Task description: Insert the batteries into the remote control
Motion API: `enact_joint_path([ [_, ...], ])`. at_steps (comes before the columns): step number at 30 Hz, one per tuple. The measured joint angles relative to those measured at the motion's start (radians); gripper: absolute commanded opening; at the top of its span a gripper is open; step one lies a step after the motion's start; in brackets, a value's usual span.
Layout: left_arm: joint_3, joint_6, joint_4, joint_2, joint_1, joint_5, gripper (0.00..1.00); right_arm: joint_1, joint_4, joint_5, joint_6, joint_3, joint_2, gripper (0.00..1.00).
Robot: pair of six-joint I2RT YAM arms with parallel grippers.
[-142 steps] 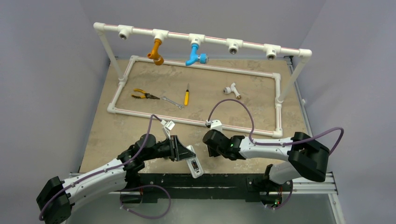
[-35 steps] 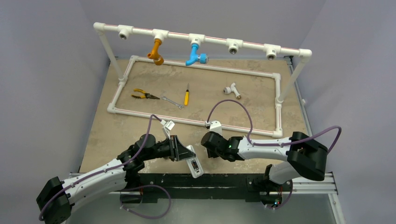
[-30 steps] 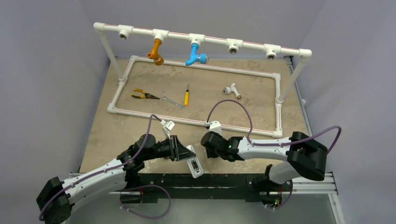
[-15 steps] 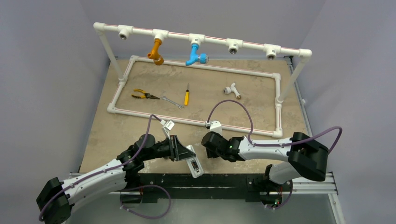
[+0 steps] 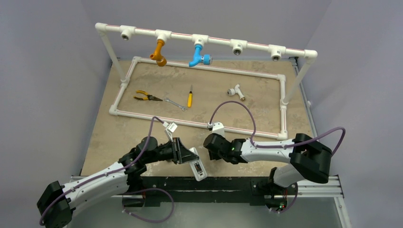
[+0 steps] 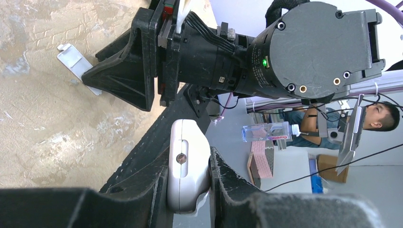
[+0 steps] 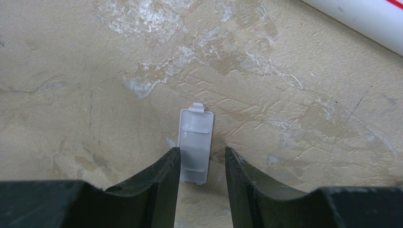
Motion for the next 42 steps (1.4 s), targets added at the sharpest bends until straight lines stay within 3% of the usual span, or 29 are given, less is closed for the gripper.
enact_joint_path([
  [42, 0.000, 0.000, 0.000, 0.013, 0.000, 0.000, 0.00, 0.021, -0.019, 0.054, -0.013, 0.059, 0.074, 0.35],
])
